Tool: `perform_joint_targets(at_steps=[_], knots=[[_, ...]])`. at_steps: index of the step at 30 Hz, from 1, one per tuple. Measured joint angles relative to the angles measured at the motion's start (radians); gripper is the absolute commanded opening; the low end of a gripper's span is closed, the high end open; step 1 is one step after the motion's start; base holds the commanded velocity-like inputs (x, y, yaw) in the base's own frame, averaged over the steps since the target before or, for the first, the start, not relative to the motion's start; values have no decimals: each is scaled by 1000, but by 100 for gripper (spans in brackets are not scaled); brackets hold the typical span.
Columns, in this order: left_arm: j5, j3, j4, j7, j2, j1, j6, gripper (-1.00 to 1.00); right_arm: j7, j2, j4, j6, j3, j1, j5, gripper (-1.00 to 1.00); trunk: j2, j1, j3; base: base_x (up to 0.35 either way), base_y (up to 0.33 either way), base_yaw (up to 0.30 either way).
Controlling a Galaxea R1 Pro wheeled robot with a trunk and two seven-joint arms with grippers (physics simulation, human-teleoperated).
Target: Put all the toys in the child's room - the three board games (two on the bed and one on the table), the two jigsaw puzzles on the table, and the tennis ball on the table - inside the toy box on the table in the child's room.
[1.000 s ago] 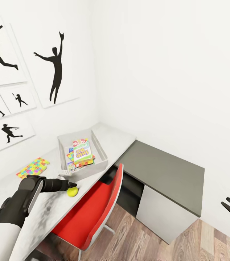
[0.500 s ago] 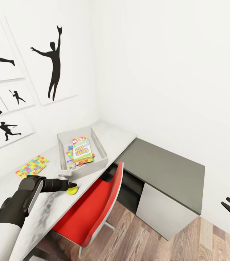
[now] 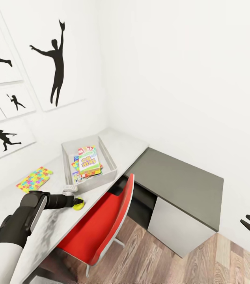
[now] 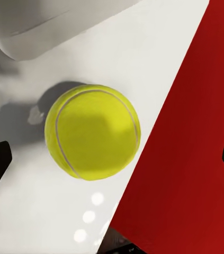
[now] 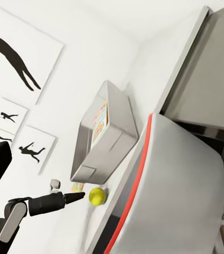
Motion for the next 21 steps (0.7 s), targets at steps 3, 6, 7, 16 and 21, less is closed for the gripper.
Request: perform_joint_targets(at_steps=[3,6,7,16,21], knots=[[0,0,0,0,-1,0,-1,100,0,0,0,0,0,0,0,100,0,0,-5,0,0,0],[0,0,0,1,-2,0,-14,100,0,0,0,-1,0,0,0,100,0,0,-10,0,0,0],[0,1,0,1,-2,0,-21,100,0,0,0,-1,0,0,0,100,0,0,-11,0,0,0],[0,20,0,6,-3,0,-61,100,0,1,0,-3,1,0,0,100,0,0,-23,0,0,0],[1,31,0,7,-3,0,-66,100,0,1,0,-5,1,1,0,100,0,0,-25,0,0,0]])
